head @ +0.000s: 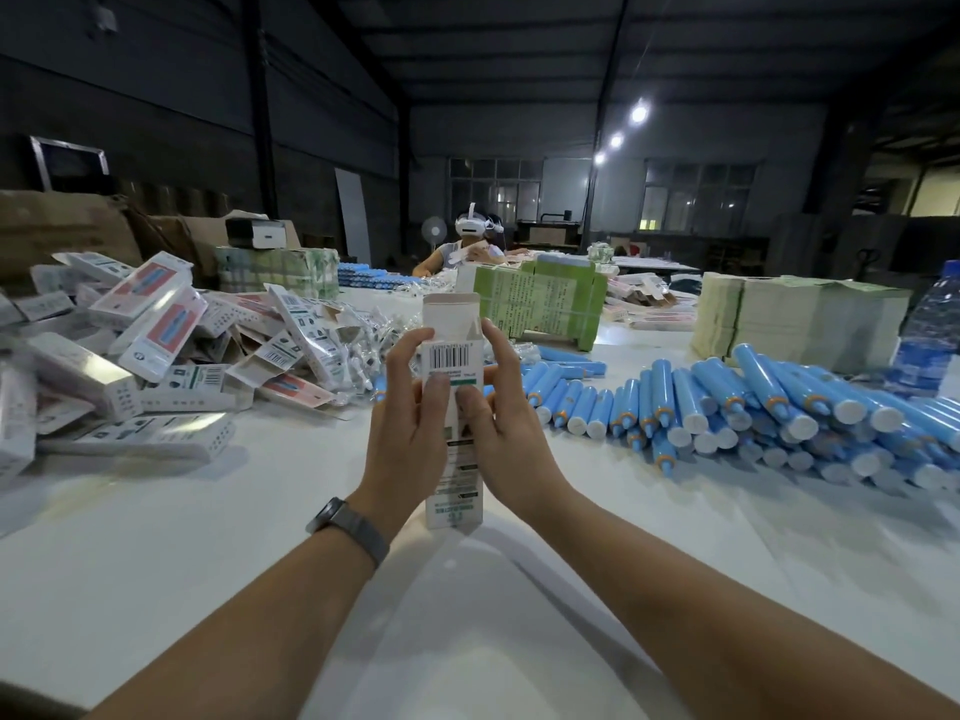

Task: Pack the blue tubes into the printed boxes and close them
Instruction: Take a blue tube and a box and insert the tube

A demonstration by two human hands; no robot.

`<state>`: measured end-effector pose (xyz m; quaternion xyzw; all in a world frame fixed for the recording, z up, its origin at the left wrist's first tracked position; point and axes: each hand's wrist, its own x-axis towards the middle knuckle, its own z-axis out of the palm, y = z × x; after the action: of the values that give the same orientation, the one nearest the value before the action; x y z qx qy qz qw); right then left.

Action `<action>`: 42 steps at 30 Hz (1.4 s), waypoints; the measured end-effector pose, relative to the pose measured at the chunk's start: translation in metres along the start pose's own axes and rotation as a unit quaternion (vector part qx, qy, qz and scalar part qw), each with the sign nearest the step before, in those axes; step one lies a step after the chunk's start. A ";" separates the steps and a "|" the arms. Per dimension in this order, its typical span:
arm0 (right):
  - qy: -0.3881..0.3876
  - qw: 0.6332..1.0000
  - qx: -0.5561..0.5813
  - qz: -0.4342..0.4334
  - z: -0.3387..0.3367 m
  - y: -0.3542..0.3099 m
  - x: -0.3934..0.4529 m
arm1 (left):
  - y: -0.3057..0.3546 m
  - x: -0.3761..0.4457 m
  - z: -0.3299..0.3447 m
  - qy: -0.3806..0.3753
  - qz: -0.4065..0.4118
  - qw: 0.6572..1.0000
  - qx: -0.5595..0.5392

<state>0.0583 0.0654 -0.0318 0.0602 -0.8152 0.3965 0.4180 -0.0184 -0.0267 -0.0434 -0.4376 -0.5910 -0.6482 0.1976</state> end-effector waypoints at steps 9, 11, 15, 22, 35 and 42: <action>-0.030 0.999 0.007 0.009 -0.007 0.000 0.004 | -0.002 0.001 0.001 0.008 -0.002 1.000 0.015; -0.037 0.999 0.015 0.013 -0.009 0.001 0.005 | -0.004 0.001 0.002 0.006 -0.005 1.000 0.020; -0.051 0.998 0.034 0.033 -0.013 0.001 0.009 | -0.004 0.000 0.002 0.010 0.001 1.000 0.026; 0.021 0.999 0.026 0.037 -0.016 -0.022 0.030 | -0.004 0.000 0.002 0.006 0.010 1.000 -0.004; 0.080 0.978 0.181 0.062 0.002 -0.019 0.021 | -0.002 -0.002 0.002 -0.005 0.011 1.000 -0.008; 0.114 0.972 0.193 0.071 0.007 -0.021 0.027 | -0.003 -0.001 0.003 -0.005 0.018 1.000 -0.018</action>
<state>0.0453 0.0523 -0.0017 0.0361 -0.6722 0.5795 0.4594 -0.0195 -0.0237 -0.0462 -0.4552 -0.5720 -0.6529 0.1985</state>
